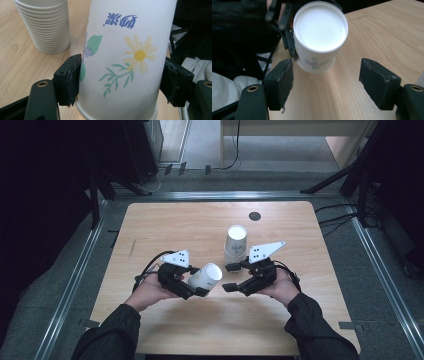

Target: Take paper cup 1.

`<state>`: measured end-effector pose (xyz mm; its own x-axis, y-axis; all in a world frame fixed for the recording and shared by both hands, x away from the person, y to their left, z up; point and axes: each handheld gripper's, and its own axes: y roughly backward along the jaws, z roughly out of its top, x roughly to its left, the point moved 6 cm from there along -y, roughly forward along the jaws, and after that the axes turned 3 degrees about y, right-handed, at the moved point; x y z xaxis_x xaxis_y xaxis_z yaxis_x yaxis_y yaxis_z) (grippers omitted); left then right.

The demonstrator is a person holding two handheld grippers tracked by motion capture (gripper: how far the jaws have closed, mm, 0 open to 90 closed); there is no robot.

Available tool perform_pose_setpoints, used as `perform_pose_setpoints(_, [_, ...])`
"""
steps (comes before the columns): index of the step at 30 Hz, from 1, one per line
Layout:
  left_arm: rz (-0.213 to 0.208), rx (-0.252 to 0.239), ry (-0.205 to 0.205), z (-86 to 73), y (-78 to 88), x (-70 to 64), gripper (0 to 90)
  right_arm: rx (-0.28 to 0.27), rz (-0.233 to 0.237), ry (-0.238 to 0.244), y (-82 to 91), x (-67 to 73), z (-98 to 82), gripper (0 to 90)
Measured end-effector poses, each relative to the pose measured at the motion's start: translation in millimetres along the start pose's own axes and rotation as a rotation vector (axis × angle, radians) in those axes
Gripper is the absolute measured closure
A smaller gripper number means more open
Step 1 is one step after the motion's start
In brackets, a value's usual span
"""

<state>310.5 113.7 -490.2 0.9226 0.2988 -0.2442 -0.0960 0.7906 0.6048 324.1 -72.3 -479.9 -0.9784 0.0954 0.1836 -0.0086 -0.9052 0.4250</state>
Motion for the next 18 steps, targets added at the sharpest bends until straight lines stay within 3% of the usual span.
perform_pose_setpoints(8, [0.043, 0.152, -0.054, 2.8, 6.6, 4.8, 26.7, 0.067, -0.031, 0.013, 1.1, 5.6, -19.3, 26.7])
perform_pose_setpoints(12, [0.047, 0.203, -0.078, 5.3, 5.5, 3.7, 26.8, 0.058, -0.041, 0.016, 0.1, 5.0, -18.3, 26.8])
perform_pose_setpoints(13, [0.050, 0.238, -0.097, 6.2, 4.1, 3.1, 26.8, 0.048, -0.042, 0.015, -1.7, 3.8, -17.0, 26.8])
perform_pose_setpoints(18, [0.054, 0.284, -0.111, 7.7, 0.6, 3.4, 26.8, 0.044, -0.046, 0.020, -6.8, 3.1, -14.9, 26.8])
